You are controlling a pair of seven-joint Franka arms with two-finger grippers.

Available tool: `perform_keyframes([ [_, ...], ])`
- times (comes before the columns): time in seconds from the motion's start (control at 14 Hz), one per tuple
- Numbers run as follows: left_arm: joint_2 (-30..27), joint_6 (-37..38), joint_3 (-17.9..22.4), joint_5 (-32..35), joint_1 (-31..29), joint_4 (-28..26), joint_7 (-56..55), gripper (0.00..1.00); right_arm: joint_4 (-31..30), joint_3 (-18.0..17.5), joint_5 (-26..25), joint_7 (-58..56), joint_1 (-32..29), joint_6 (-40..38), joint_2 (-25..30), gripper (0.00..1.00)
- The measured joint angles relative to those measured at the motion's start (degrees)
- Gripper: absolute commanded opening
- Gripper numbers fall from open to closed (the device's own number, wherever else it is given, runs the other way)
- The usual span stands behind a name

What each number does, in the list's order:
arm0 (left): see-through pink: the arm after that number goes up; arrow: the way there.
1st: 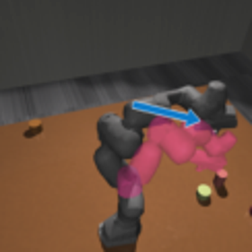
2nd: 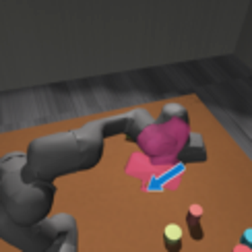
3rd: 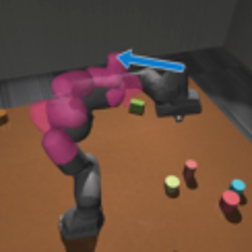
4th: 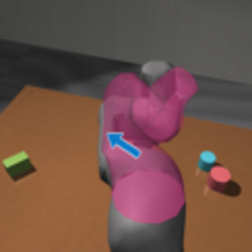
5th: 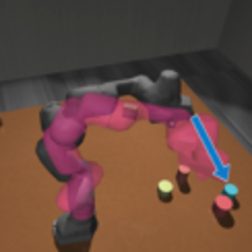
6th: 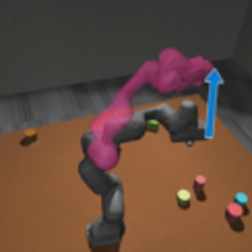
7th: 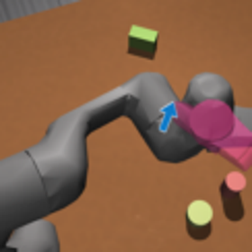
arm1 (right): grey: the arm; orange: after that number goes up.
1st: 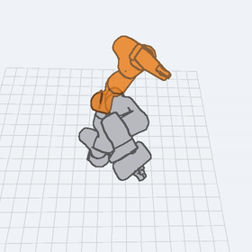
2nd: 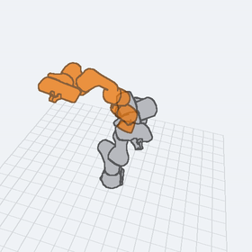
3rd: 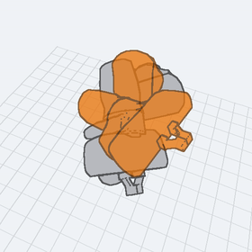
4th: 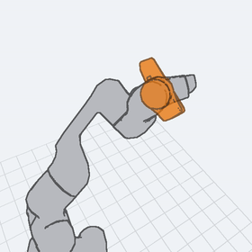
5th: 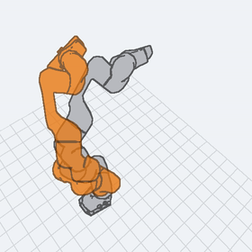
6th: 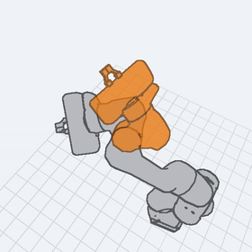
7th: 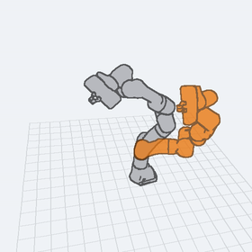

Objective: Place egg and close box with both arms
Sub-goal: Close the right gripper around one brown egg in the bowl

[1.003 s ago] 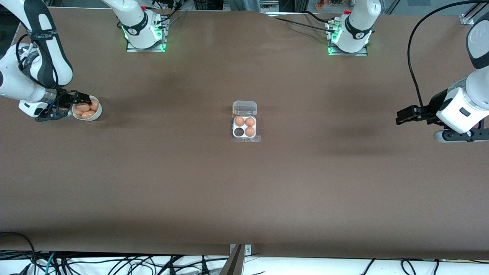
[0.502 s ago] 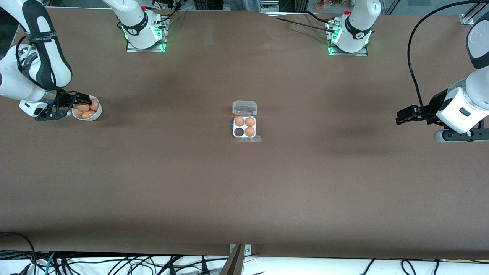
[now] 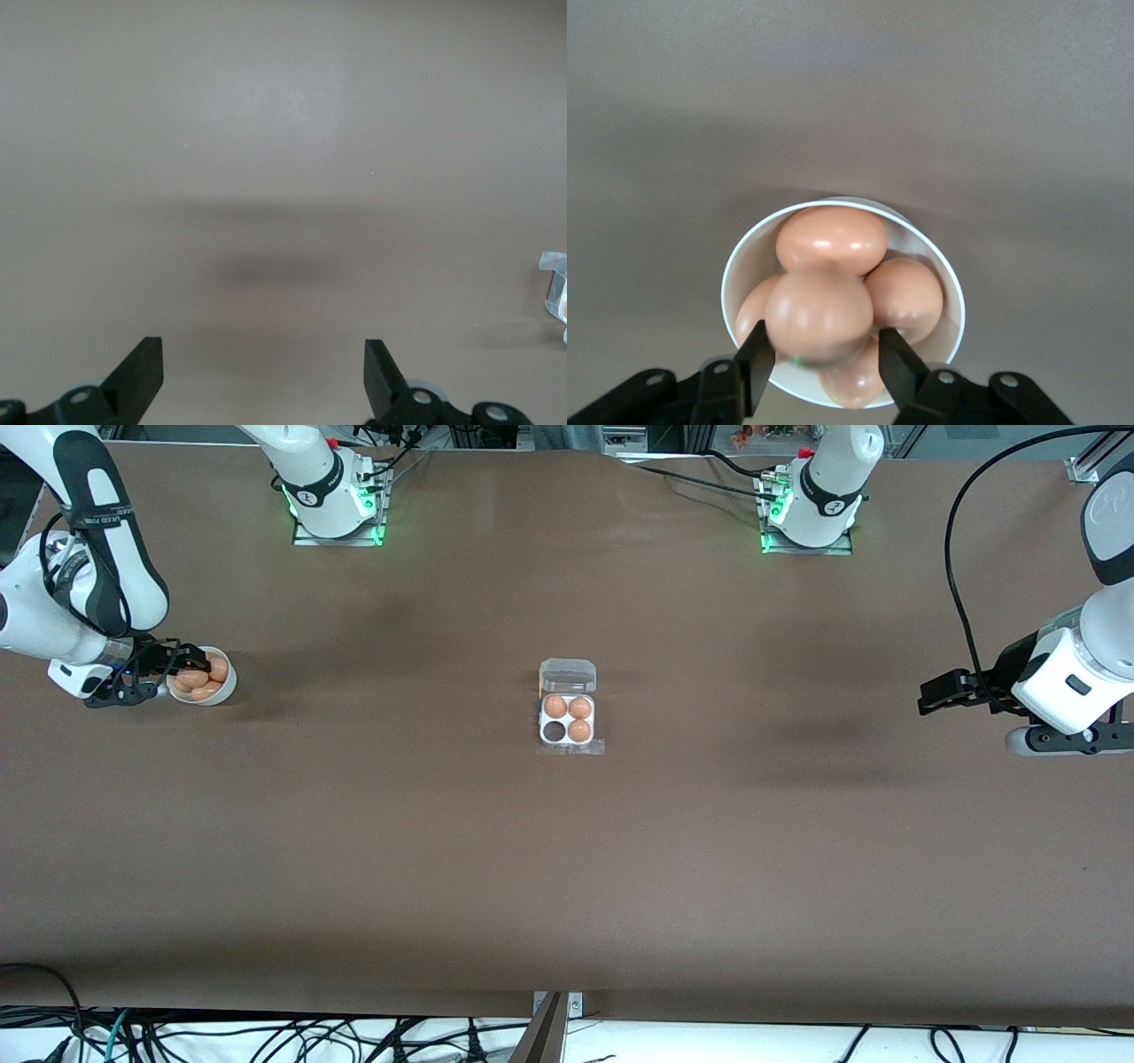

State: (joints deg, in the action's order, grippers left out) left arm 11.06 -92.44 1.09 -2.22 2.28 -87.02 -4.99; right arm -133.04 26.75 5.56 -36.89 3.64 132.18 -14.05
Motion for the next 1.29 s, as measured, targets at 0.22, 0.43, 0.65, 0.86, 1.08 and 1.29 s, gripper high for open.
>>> perform_keyframes([
  [0.22, 0.00, 0.00, 0.00, 0.00, 0.00, 0.00, 0.00, 1.00, 0.02, 0.00, 1.10, -0.06, 0.02, 0.00, 0.00, 0.53],
  [0.43, 0.00, 0.00, 0.00, 0.00, 0.00, 0.00, 0.00, 1.00, 0.09, -0.01, 1.59, -0.07, 0.03, -0.03, 0.05, 0.44],
  [0.65, 0.00, 0.00, 0.00, 0.00, 0.00, 0.00, 0.00, 1.00, 0.32, -0.08, 1.89, -0.08, 0.11, -0.13, 0.20, 0.41],
  [0.86, 0.00, 0.00, 0.00, 0.00, 0.00, 0.00, 0.00, 1.00, 0.37, -0.11, 1.91, -0.08, 0.11, -0.21, 0.17, 0.39],
  [1.08, 0.00, 0.00, 0.00, 0.00, 0.00, 0.00, 0.00, 1.00, 0.57, -0.21, 1.99, -0.08, 0.11, -0.52, 0.15, 0.36],
  [1.29, 0.00, 0.00, 0.00, 0.00, 0.00, 0.00, 0.00, 1.00, 2.54, -0.37, 2.12, -0.07, 0.21, -4.16, 0.09, 0.35],
])
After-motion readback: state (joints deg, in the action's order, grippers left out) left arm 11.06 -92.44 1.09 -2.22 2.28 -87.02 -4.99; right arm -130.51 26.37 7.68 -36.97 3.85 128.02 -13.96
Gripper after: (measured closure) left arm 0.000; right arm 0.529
